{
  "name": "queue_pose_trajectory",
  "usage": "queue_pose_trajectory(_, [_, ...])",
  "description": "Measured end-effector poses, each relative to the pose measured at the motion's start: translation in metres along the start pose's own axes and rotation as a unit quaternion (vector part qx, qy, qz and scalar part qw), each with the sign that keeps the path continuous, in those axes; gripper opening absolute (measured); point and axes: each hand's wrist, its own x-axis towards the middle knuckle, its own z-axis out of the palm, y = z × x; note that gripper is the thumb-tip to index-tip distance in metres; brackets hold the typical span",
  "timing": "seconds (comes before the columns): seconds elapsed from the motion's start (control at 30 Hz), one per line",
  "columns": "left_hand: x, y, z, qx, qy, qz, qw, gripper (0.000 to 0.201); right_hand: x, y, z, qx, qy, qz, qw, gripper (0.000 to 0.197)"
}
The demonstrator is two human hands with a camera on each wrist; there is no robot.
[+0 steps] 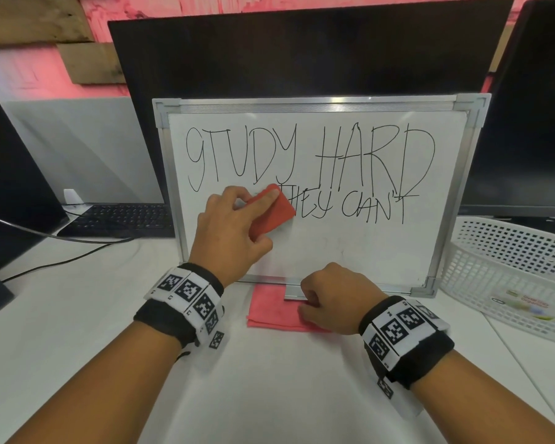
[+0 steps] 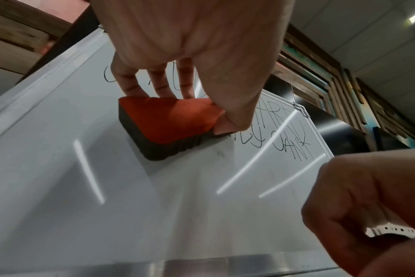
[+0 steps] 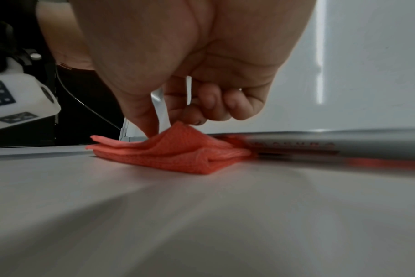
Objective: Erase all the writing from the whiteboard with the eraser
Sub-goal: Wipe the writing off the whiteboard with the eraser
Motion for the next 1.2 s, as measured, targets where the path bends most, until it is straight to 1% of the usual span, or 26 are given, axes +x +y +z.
queue_pose_trajectory(0.07, [-0.001,0.005,0.0,-0.004,-0.002,0.001,1.0,0.071,0.0,0.0,0.0,0.0,0.002,-0.002,1.0,0.037])
queue_pose_trajectory(0.17, [-0.004,0.008,0.001,0.021,-0.024,0.029,0.999,0.07,0.0,0.0,0.0,0.001,0.001,-0.001,1.0,0.037])
queue_pose_trajectory(0.27, [0.003,0.001,-0.005,-0.003,0.01,-0.011,1.0,0.071,0.0,0.0,0.002,0.004,0.001,-0.002,1.0,0.036])
queue_pose_trajectory(0.3, [0.004,0.0,-0.006,-0.004,0.015,-0.015,1.0,0.072,0.0,0.0,0.002,0.006,0.002,-0.004,1.0,0.036])
queue_pose_trajectory(0.43, [-0.001,0.006,-0.003,0.038,-0.03,0.031,0.998,0.07,0.0,0.0,0.001,0.009,0.003,-0.005,1.0,0.037])
queue_pose_trajectory(0.57, [-0.001,0.007,0.0,0.028,-0.015,0.008,0.999,0.071,0.001,0.001,0.003,0.008,0.009,-0.008,1.0,0.037])
queue_pose_trajectory(0.67, [-0.006,0.012,0.004,0.041,-0.027,0.028,0.998,0.071,0.001,0.002,0.003,0.011,0.011,-0.01,1.0,0.037])
queue_pose_trajectory(0.77, [-0.003,0.007,0.003,0.003,0.01,-0.011,1.0,0.072,0.0,0.003,0.002,0.009,0.012,-0.009,1.0,0.036])
queue_pose_trajectory(0.8, [-0.003,0.007,0.003,-0.001,0.014,-0.015,1.0,0.072,0.0,0.003,0.002,0.007,0.012,-0.009,1.0,0.036])
queue_pose_trajectory(0.93, [-0.012,0.008,0.006,0.042,-0.04,0.02,0.998,0.071,0.0,0.002,0.001,-0.001,0.008,-0.01,1.0,0.037])
queue_pose_trajectory(1.03, [-0.013,0.005,0.008,0.023,-0.035,0.0,0.999,0.072,-0.001,0.004,0.001,-0.004,0.008,-0.008,1.0,0.037])
queue_pose_trajectory(1.13, [-0.016,0.007,0.007,0.042,-0.059,0.016,0.997,0.072,-0.002,0.005,0.001,-0.005,0.006,-0.004,1.0,0.037])
queue_pose_trajectory(1.2, [-0.014,0.004,0.005,0.041,-0.047,0.004,0.998,0.072,-0.002,0.006,0.0,-0.007,0.006,-0.002,1.0,0.037])
